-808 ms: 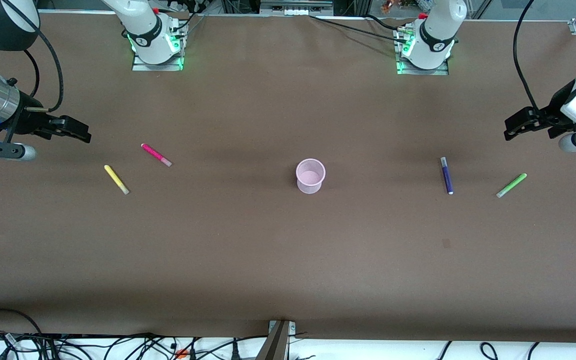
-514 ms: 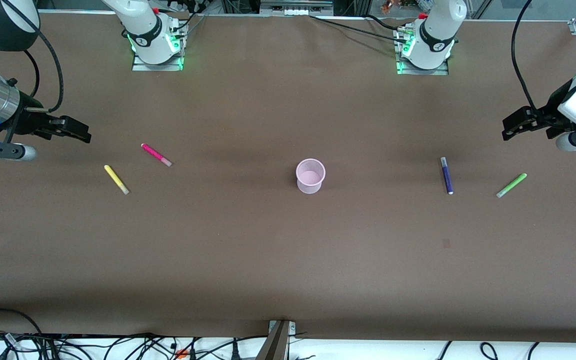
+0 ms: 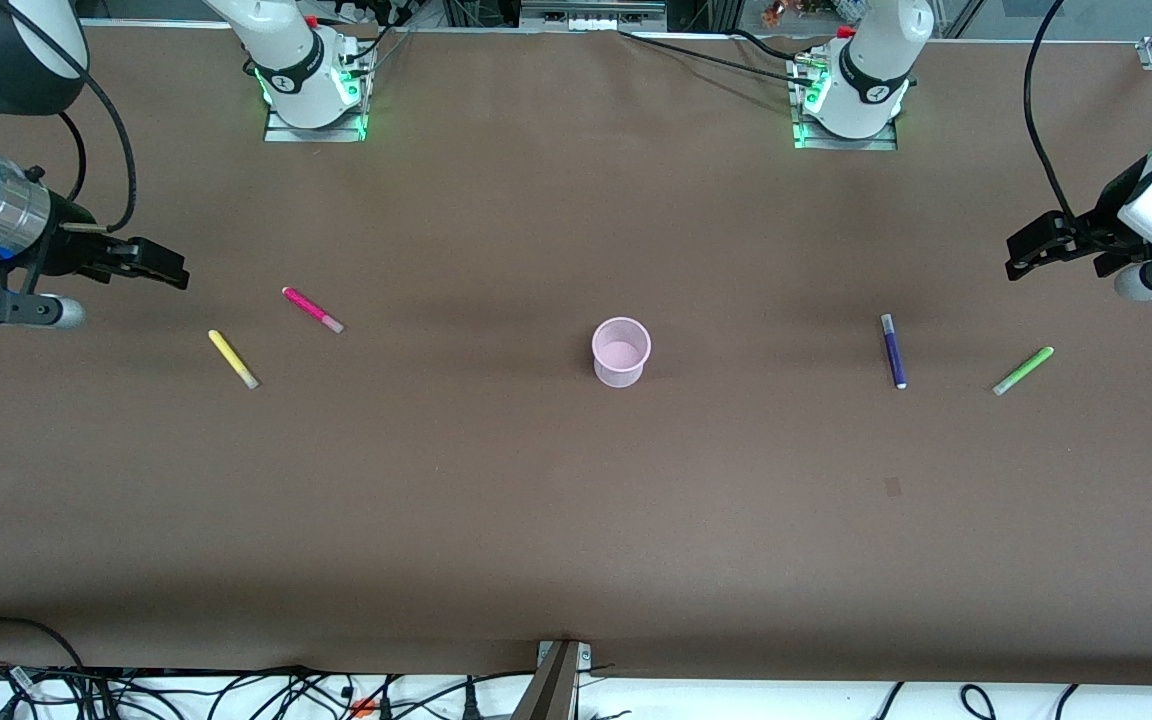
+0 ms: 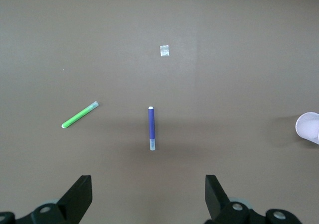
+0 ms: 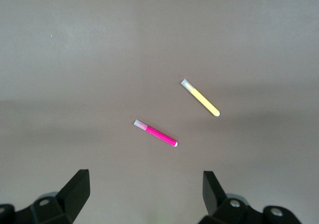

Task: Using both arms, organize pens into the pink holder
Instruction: 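Move the right gripper down over the pink marker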

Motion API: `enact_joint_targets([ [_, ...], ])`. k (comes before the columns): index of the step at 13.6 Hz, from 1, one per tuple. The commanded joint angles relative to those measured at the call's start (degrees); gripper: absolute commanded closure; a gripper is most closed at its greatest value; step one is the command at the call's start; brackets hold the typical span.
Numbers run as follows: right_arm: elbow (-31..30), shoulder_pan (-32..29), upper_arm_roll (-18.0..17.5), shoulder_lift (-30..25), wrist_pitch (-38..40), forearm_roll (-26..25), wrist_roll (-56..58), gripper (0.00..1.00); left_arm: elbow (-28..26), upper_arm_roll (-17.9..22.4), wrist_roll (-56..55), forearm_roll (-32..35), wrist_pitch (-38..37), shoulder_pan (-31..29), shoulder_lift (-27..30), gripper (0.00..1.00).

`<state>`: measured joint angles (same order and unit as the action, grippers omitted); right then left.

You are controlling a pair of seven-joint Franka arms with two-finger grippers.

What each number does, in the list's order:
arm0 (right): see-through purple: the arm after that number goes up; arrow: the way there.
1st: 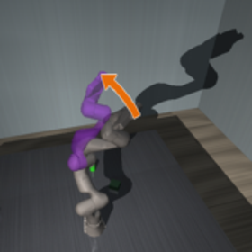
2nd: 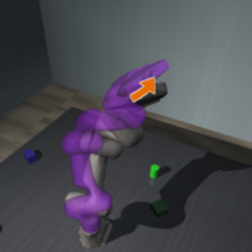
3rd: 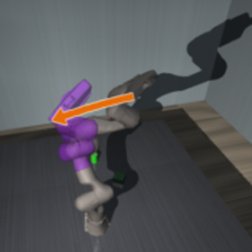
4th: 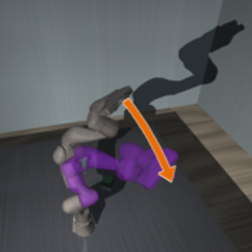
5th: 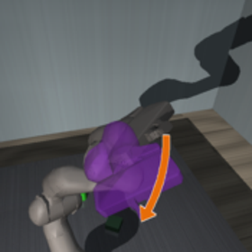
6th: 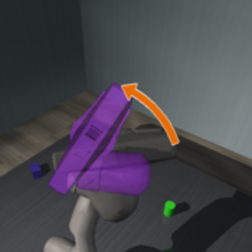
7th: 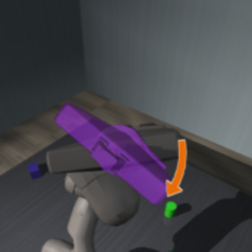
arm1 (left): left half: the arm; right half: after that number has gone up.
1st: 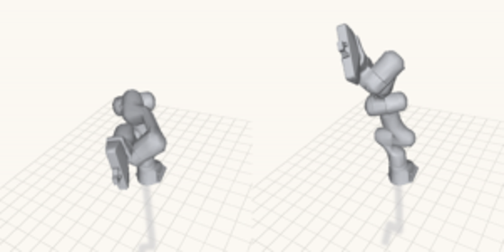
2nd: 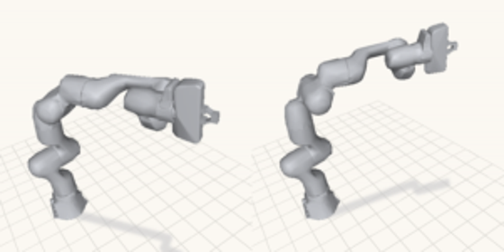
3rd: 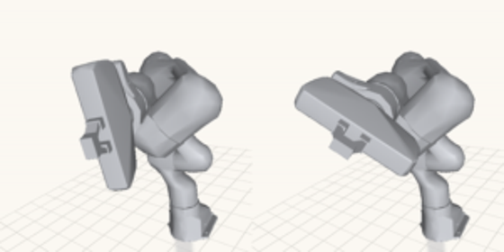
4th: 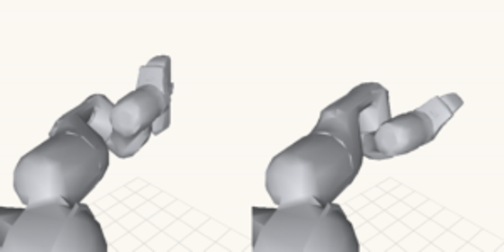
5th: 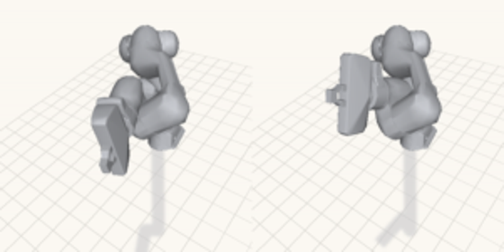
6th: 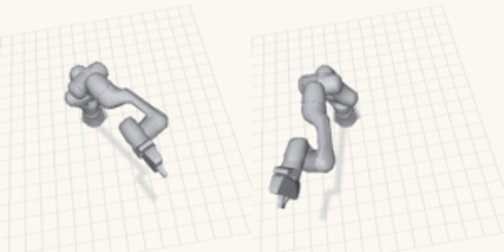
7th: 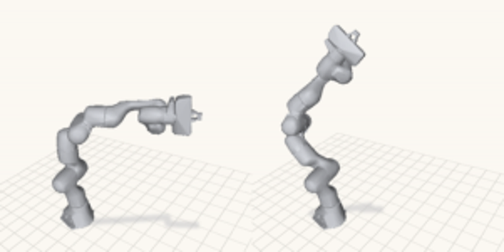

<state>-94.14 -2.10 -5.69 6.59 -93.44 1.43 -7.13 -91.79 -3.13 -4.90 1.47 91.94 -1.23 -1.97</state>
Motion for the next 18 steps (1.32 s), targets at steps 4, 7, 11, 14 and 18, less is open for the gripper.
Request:
enact_joint_targets([
  [4,-6.99,0.6,-0.64,2.2,-7.7,0.24,9.65,0.0,-0.15,0.5,1.03,-0.15,0.26,-0.96,-1.46,0.0],
  [7,-15.96,0.95,-0.64,1.41,-16.05,0.06,21.23,0.0,-0.41,0.58,1.29,-0.06,0.26,-1.41,-1.64,0.0],
  [11,-25.36,0.86,-0.64,0.45,-23.08,-0.03,37.68,0.0,-0.32,0.59,3.31,-0.15,0.25,-2.29,-1.64,0.0],
  [14,-33.1,0.86,-0.64,-0.7,-31.69,-0.03,47.96,0.0,0.03,0.15,3.31,-0.06,0.78,-2.11,-2.69,0.0],
  [18,-37.69,0.78,-0.21,0.79,-39.0,0.06,59.4,0.0,-0.59,0.15,3.4,-0.06,9.2,-2.2,-9.53,0.0],
])
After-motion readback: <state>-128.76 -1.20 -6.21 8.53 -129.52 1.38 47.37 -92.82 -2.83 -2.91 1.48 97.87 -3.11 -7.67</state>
